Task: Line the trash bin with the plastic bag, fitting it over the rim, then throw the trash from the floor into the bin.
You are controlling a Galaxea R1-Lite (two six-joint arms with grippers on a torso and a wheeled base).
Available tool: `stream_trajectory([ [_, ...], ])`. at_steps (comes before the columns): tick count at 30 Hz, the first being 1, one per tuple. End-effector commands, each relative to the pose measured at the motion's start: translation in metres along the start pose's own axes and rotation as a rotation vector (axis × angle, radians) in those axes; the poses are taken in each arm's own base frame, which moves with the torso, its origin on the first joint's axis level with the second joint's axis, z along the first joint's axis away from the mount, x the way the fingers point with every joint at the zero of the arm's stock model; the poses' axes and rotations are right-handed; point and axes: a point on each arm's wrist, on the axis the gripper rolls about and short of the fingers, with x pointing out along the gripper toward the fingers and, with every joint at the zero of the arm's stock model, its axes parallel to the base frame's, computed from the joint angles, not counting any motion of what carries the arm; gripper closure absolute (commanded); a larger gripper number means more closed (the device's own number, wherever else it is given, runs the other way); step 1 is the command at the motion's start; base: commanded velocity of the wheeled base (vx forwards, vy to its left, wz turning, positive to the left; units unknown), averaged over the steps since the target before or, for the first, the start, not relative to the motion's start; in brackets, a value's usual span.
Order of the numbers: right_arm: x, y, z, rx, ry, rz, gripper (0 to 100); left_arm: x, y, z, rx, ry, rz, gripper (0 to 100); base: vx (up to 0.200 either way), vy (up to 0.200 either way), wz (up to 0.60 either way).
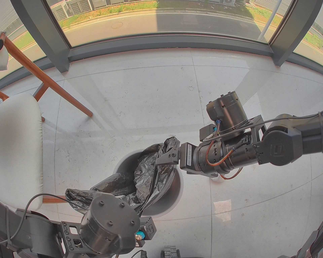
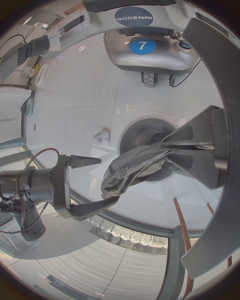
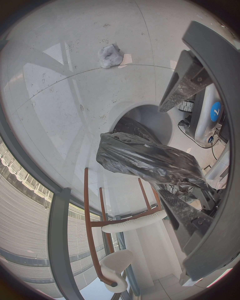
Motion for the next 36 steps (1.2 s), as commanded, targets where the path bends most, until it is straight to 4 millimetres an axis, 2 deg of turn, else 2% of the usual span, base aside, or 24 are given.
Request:
stream_trajectory([
  [1,0.010,-0.004,-0.003,0.003,0.022,-0.020,0,0.003,-0.004,-0.002,0.008,0.017,-0.010,100,0.000,0.000,0.00],
  [14,0.021,-0.032,-0.022,0.021,0.069,-0.146,0,0.005,-0.001,-0.006,-0.012,0.038,0.019,100,0.000,0.000,0.00],
  [23,0.027,-0.030,-0.012,0.024,0.035,-0.146,0,0.006,0.002,-0.002,-0.035,0.025,0.026,100,0.000,0.000,0.00],
  [27,0.031,-0.028,-0.016,0.013,0.046,-0.149,0,0.008,0.000,-0.001,-0.063,0.029,0.015,100,0.000,0.000,0.00],
  [28,0.033,-0.027,-0.017,0.011,0.043,-0.153,100,0.009,-0.001,-0.001,-0.061,0.032,0.015,100,0.000,0.000,0.00],
  [36,0.035,-0.023,-0.014,0.001,0.009,-0.177,100,0.010,0.000,0.001,-0.068,0.028,0.014,100,0.000,0.000,0.00],
])
